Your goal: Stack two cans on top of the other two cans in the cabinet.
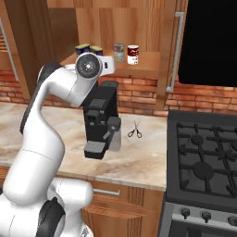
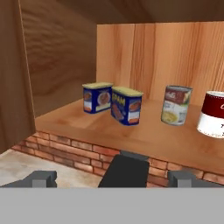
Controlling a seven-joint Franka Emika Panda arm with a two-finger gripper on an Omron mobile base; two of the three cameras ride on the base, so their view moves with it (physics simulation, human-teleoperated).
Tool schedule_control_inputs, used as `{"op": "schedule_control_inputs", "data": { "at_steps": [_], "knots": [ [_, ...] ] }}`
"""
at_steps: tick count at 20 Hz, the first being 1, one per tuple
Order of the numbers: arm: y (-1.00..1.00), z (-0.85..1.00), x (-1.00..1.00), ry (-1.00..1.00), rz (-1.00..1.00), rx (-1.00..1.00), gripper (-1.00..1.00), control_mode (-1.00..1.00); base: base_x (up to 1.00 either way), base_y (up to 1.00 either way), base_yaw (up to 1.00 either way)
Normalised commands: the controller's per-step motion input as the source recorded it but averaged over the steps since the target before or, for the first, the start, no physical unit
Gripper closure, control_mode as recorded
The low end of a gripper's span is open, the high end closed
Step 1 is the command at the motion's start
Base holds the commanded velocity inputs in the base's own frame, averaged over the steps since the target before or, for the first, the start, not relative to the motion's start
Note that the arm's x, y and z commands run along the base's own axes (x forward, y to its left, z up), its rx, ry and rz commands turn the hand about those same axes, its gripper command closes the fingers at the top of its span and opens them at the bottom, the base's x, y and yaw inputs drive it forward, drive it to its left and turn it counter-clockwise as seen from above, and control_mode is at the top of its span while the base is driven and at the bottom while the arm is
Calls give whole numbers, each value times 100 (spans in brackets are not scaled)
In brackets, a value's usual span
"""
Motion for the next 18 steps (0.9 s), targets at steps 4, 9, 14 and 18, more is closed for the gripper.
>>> {"op": "schedule_control_inputs", "data": {
  "at_steps": [4,9,14,18],
  "knots": [
    [0,0,28,0,3,1,-100,-100,0,0,0],
    [0,0,19,0,3,1,-100,-100,0,0,0],
    [0,0,17,0,3,0,-100,-100,0,0,0],
    [0,0,37,0,2,1,-100,-100,0,0,0]
  ]
}}
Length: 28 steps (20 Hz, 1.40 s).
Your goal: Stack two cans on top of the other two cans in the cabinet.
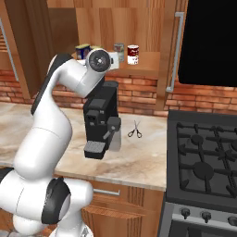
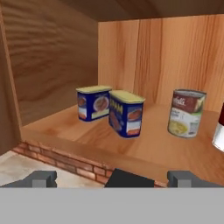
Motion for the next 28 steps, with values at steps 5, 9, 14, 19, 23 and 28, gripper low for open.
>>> {"op": "schedule_control_inputs", "data": {
  "at_steps": [5,9,14,19,23,28],
  "knots": [
    [0,1,39,0,3,3,-100,-100,0,0,0],
    [0,2,37,0,3,2,-100,-100,0,0,0],
    [0,0,33,0,3,0,-100,-100,0,0,0],
    [0,0,32,0,4,0,-100,-100,0,0,0],
    [0,0,26,3,3,0,-100,-100,0,0,0],
    [0,0,31,1,5,0,-100,-100,0,0,0]
  ]
}}
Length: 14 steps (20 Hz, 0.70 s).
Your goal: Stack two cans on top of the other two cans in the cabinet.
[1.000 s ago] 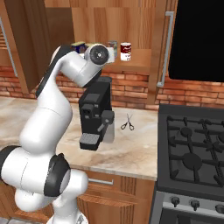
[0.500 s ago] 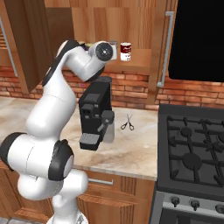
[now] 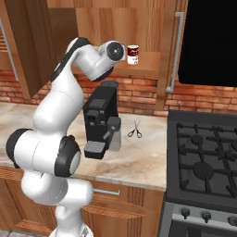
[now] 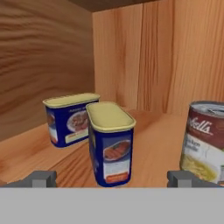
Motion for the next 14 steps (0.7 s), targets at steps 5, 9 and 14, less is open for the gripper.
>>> {"op": "schedule_control_inputs", "data": {
  "at_steps": [5,9,14],
  "knots": [
    [0,0,23,2,5,0,-100,-100,0,0,0],
    [0,0,15,2,4,0,-100,-100,0,0,0],
    [0,0,16,1,5,0,-100,-100,0,0,0]
  ]
}}
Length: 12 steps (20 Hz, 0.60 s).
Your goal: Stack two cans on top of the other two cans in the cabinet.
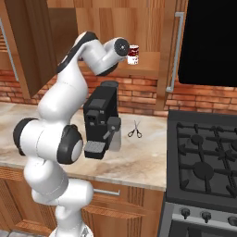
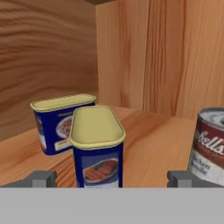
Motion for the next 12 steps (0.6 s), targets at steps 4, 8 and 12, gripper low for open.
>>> {"op": "schedule_control_inputs", "data": {
  "at_steps": [4,8,12],
  "knots": [
    [6,0,17,2,4,0,-100,-100,0,0,0],
    [9,0,3,1,4,0,-100,-100,0,0,0],
    [13,0,0,2,4,0,-100,-100,0,0,0]
  ]
}}
